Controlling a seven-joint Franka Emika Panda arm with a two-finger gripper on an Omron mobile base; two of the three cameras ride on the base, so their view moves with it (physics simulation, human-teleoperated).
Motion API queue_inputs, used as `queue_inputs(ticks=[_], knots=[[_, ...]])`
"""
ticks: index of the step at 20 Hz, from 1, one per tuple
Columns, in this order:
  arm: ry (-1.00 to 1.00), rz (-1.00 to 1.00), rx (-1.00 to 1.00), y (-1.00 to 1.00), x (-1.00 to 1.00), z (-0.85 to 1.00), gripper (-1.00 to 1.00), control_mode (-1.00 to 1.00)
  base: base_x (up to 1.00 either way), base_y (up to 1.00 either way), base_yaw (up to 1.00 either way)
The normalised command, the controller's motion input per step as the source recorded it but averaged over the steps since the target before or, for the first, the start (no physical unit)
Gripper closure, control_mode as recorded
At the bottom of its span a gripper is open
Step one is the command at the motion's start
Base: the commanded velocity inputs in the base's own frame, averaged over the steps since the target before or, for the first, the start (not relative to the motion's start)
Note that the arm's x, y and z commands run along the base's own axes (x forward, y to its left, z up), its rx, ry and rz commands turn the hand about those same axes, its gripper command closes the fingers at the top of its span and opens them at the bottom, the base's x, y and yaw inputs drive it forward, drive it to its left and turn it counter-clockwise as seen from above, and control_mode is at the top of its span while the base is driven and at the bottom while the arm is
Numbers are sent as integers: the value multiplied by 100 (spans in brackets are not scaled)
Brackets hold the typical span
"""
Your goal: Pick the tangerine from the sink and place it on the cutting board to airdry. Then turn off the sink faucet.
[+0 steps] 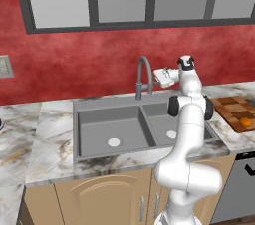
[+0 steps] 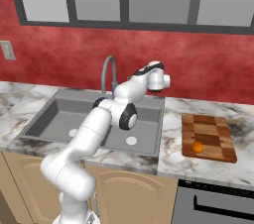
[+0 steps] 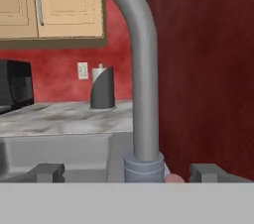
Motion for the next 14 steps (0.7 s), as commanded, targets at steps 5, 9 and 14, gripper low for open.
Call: queue_inputs(ticks=[5,9,14], knots=[[-11,1,-26,100,0,50,-100,-100,0,0,0],[-11,1,-29,100,0,51,-100,-100,0,0,0],[-4,1,-29,100,2,27,-100,-100,0,0,0]])
